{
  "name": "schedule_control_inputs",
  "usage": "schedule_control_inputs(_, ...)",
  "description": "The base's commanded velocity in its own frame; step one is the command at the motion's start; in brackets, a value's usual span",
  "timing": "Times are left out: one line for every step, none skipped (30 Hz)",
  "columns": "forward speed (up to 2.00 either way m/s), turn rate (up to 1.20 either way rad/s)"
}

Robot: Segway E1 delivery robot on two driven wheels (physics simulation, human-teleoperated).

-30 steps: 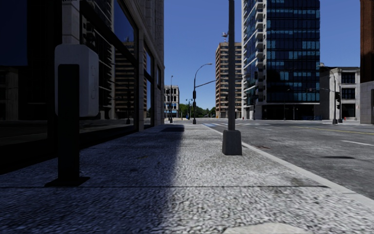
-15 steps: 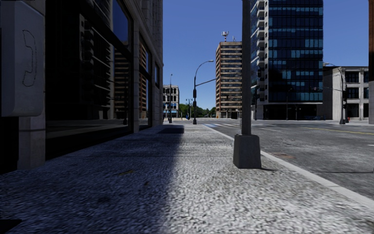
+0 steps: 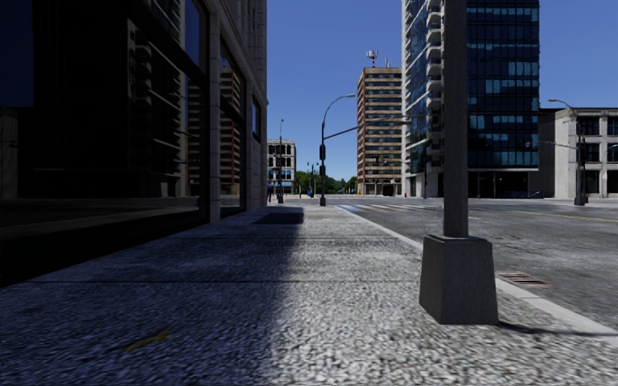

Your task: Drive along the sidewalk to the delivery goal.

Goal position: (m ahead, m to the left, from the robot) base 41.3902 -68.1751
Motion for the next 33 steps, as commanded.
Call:
schedule_control_inputs(2.00,0.00)
schedule_control_inputs(2.00,0.00)
schedule_control_inputs(2.00,0.00)
schedule_control_inputs(2.00,0.00)
schedule_control_inputs(2.00,0.00)
schedule_control_inputs(2.00,0.00)
schedule_control_inputs(2.00,0.00)
schedule_control_inputs(2.00,0.00)
schedule_control_inputs(2.00,0.00)
schedule_control_inputs(2.00,0.00)
schedule_control_inputs(2.00,0.00)
schedule_control_inputs(2.00,0.00)
schedule_control_inputs(2.00,0.00)
schedule_control_inputs(2.00,0.00)
schedule_control_inputs(2.00,0.00)
schedule_control_inputs(2.00,0.00)
schedule_control_inputs(2.00,0.00)
schedule_control_inputs(2.00,0.00)
schedule_control_inputs(2.00,0.00)
schedule_control_inputs(2.00,0.00)
schedule_control_inputs(2.00,0.00)
schedule_control_inputs(2.00,0.00)
schedule_control_inputs(2.00,0.00)
schedule_control_inputs(2.00,0.00)
schedule_control_inputs(2.00,0.00)
schedule_control_inputs(2.00,0.00)
schedule_control_inputs(2.00,0.00)
schedule_control_inputs(2.00,0.00)
schedule_control_inputs(2.00,0.00)
schedule_control_inputs(2.00,0.00)
schedule_control_inputs(2.00,0.00)
schedule_control_inputs(2.00,0.00)
schedule_control_inputs(2.00,0.00)
